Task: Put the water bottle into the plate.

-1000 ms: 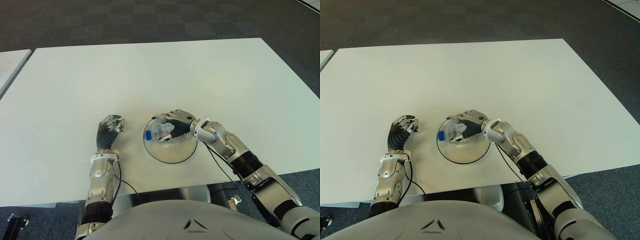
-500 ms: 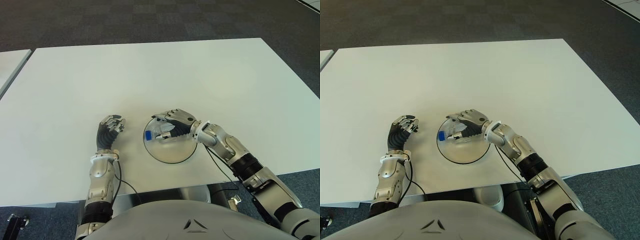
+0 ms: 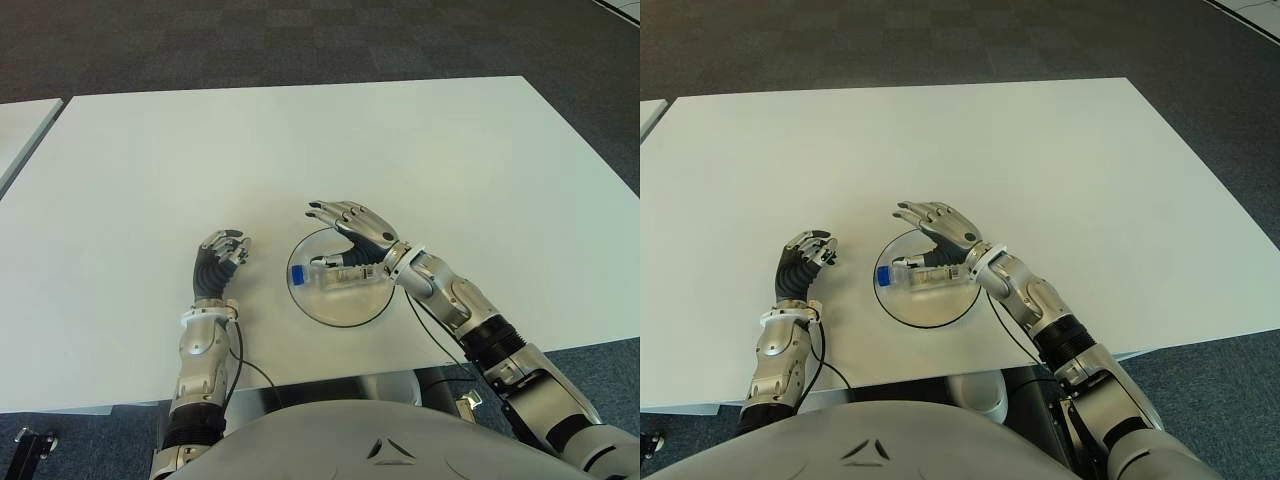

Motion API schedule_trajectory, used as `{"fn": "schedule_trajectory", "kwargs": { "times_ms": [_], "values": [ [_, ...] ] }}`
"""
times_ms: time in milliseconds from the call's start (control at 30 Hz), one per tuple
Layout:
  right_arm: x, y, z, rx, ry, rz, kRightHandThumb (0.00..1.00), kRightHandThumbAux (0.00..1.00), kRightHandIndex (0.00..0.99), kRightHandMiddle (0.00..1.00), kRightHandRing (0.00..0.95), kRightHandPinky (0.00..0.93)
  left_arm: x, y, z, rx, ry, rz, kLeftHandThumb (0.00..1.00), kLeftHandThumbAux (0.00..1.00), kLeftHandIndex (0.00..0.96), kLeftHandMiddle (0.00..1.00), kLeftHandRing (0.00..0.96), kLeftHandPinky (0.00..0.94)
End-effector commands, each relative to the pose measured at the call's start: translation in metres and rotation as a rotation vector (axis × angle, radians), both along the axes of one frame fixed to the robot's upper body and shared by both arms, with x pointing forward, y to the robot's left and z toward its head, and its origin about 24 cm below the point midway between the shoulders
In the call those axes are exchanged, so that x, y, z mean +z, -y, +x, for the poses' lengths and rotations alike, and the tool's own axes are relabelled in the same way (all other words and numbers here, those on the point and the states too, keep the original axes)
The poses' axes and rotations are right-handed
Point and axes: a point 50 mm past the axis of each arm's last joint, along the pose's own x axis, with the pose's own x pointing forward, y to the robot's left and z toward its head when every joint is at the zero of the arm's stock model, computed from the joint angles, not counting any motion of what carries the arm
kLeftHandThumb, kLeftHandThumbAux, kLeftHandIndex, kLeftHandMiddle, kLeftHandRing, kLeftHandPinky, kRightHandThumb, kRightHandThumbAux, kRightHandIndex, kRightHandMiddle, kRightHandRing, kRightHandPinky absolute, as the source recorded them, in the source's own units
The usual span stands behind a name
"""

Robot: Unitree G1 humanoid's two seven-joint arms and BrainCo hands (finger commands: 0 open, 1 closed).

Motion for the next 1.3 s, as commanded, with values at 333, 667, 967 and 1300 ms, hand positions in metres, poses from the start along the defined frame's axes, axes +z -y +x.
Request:
{"fn": "schedule_trajectory", "kwargs": {
  "times_ms": [333, 667, 967, 1300],
  "values": [
    [0.001, 0.005, -0.002, -0.066, 0.133, 0.087, 0.39, 0.146, 0.0, 0.0, 0.0, 0.0, -0.009, 0.001, -0.005, 0.005, -0.056, -0.014, 0.705, 0.711, 0.434, 0.612, 0.596, 0.585],
    [0.001, 0.008, -0.004, -0.118, 0.274, 0.169, 0.39, 0.162, 0.0, 0.0, 0.0, 0.0, -0.009, 0.001, -0.005, 0.007, -0.062, -0.019, 0.706, 0.71, 0.434, 0.608, 0.593, 0.583],
    [0.007, 0.011, -0.004, -0.161, 0.487, 0.279, 0.354, 0.168, 0.0, 0.0, 0.0, 0.0, -0.009, 0.001, -0.004, 0.006, -0.057, -0.016, 0.705, 0.71, 0.434, 0.61, 0.593, 0.581],
    [0.014, 0.014, -0.004, -0.155, 0.671, 0.536, 0.283, 0.262, 0.0, 0.0, 0.0, 0.0, -0.009, 0.001, -0.004, 0.009, -0.057, -0.013, 0.706, 0.71, 0.434, 0.608, 0.592, 0.58]
  ]
}}
